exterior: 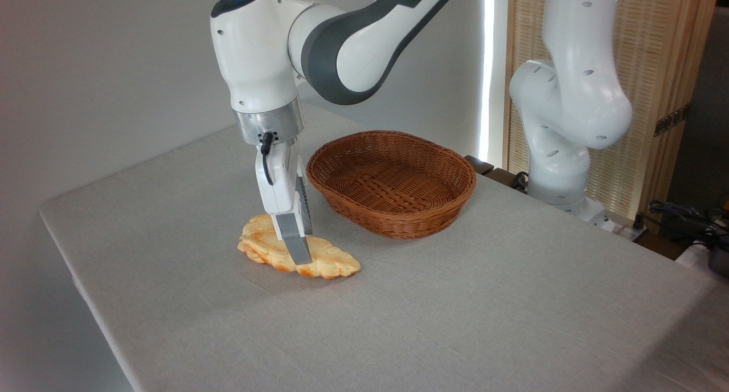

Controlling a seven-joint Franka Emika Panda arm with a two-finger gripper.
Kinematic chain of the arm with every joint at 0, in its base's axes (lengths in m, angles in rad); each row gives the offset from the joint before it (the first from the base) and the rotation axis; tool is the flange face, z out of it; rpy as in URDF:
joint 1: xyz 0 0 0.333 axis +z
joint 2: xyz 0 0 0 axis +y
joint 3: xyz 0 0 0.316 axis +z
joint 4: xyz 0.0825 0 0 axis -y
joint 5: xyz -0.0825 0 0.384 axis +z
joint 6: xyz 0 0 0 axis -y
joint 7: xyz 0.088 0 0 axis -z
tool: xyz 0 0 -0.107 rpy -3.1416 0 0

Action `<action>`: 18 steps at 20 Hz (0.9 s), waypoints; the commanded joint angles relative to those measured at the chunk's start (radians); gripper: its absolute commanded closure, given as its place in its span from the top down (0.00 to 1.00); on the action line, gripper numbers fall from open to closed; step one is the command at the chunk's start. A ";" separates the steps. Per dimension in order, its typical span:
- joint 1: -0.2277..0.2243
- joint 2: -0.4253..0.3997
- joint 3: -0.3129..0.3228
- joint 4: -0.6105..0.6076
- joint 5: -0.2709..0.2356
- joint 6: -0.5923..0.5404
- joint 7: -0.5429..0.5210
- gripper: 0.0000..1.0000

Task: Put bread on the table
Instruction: 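Open the gripper to release the bread roll and raise it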

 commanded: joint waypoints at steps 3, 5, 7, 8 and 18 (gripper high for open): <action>-0.003 -0.017 0.026 0.013 -0.014 -0.003 -0.022 1.00; -0.003 -0.026 0.029 0.013 -0.014 -0.008 -0.043 1.00; -0.003 -0.030 0.029 0.013 -0.014 -0.008 -0.073 1.00; -0.003 -0.031 0.029 0.013 -0.013 -0.009 -0.076 1.00; -0.005 -0.077 0.075 0.049 -0.012 -0.011 -0.348 1.00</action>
